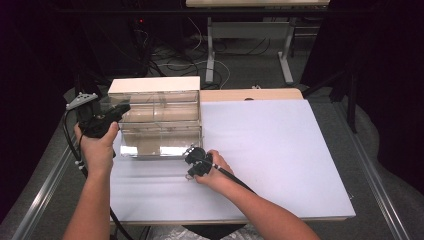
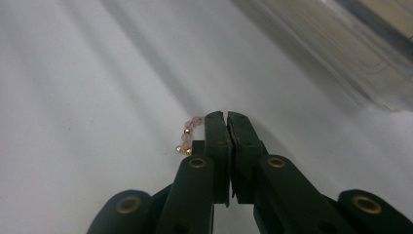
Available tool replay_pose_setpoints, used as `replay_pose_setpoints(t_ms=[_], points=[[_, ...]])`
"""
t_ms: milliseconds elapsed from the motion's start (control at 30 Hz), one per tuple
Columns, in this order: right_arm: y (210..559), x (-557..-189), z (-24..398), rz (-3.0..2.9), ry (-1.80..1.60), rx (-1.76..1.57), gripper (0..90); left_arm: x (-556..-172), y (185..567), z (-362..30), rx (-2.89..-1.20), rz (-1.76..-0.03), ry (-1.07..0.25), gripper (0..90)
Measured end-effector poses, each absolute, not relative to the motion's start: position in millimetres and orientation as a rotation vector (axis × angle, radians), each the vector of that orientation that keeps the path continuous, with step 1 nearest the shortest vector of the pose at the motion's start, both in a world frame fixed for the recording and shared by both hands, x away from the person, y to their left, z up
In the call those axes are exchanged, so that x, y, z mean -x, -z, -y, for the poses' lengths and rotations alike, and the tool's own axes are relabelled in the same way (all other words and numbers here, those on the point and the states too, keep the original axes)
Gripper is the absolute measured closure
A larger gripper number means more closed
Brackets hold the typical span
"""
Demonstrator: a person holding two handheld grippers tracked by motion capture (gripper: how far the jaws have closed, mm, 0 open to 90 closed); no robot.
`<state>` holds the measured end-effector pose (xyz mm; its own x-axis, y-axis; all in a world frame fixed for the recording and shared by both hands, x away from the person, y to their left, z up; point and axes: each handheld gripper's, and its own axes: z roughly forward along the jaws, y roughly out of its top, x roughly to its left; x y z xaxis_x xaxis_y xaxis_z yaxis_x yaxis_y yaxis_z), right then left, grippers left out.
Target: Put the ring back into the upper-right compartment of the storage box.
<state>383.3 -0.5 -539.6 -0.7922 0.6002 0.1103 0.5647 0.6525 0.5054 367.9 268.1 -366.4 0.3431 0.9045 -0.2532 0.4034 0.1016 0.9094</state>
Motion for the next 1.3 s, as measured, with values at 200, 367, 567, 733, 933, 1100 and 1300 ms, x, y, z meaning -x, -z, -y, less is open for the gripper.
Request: replay_pose_setpoints(t_ms=[200, 367, 567, 733, 933, 1100, 1300], points=[[538.5, -383.2, 1.1, -2.791, -0.826, -0.989, 88.4, -367.9, 366.4, -268.2, -1.498, -1.246, -0.567, 90.0], [536.4, -382.7, 1.9, -2.793, -0.855, -0.987, 88.6, -367.9, 366.5, -268.1, -1.497, -1.247, -0.567, 90.0], [535.2, -380.6, 1.2, -2.773, -0.894, -1.022, 90.0, -367.9, 366.5, -268.0, -1.497, -1.247, -0.568, 90.0], [534.2, -381.8, 2.5, -2.791, -0.876, -1.016, 90.0, -367.9, 366.5, -268.1, -1.497, -1.247, -0.567, 90.0], [534.6, -382.0, 2.2, -2.793, -0.899, -1.011, 90.0, -367.8, 366.5, -268.2, -1.497, -1.248, -0.564, 90.0], [532.9, -379.6, 2.2, -2.825, -0.918, -1.012, 84.3, -367.7, 366.4, -268.4, -1.498, -1.249, -0.564, 90.0], [533.2, -376.1, 0.1, -2.856, -0.931, -0.979, 80.1, -367.7, 366.4, -268.4, -1.498, -1.25, -0.564, 90.0]])
